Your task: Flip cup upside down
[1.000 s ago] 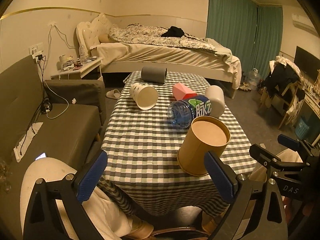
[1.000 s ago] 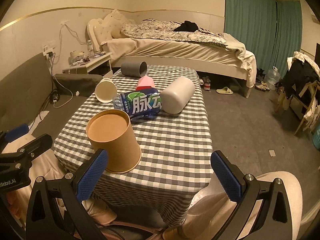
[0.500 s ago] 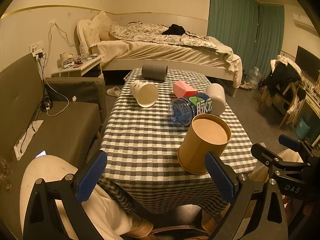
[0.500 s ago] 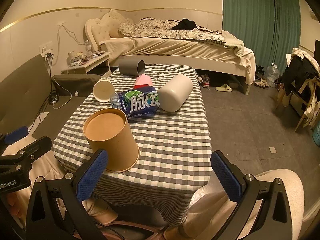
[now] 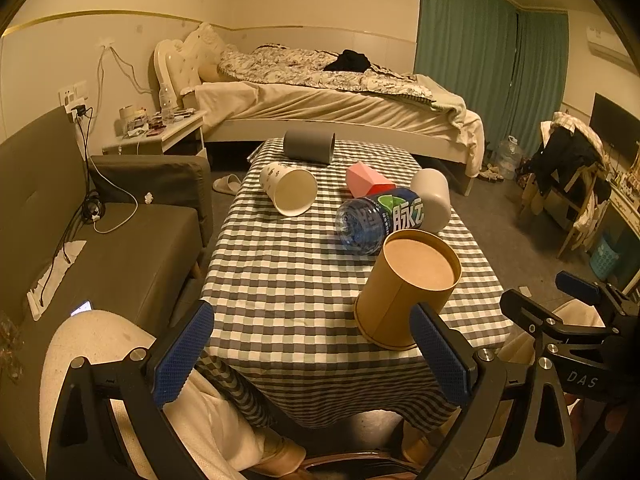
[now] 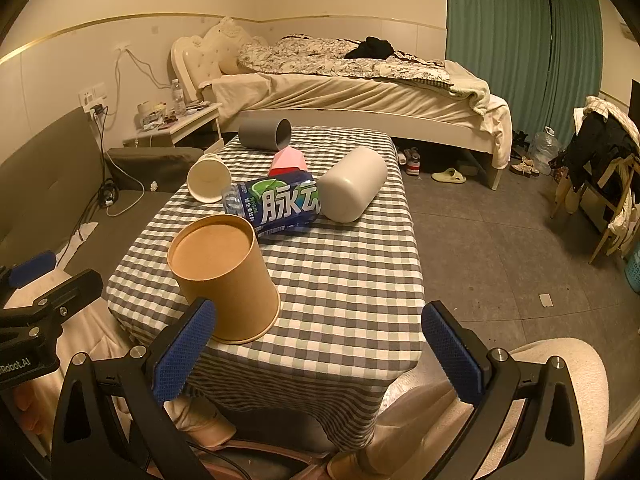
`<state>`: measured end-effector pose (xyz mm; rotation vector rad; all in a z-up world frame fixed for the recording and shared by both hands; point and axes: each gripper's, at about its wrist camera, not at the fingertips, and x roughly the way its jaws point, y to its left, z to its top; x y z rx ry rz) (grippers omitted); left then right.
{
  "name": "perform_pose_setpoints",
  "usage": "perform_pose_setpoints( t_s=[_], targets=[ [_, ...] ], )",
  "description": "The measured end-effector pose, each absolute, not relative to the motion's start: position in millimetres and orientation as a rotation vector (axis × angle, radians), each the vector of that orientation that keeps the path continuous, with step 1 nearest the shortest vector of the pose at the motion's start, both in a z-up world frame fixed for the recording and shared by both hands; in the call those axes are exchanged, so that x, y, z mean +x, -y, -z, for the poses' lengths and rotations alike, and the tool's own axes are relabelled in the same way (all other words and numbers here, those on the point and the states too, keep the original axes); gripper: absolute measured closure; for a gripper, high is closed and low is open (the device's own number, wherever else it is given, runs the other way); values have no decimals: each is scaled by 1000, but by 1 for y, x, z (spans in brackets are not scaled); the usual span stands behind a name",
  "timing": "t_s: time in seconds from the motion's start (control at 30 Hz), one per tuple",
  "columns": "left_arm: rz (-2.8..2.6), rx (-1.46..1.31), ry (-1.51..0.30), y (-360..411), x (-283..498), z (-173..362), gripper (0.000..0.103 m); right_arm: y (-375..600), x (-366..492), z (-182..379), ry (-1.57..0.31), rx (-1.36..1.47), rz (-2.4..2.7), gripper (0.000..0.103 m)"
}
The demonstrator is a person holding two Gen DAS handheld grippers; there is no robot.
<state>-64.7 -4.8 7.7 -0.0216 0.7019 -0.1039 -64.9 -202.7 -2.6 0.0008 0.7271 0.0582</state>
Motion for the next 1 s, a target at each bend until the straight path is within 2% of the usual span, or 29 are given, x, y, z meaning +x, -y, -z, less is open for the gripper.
perform_pose_setpoints(
  t_s=[1.0],
  targets=[
    [81,-29,-701,4,-66,-8,2,202,-65,7,-738,-1,-56,0]
  ],
)
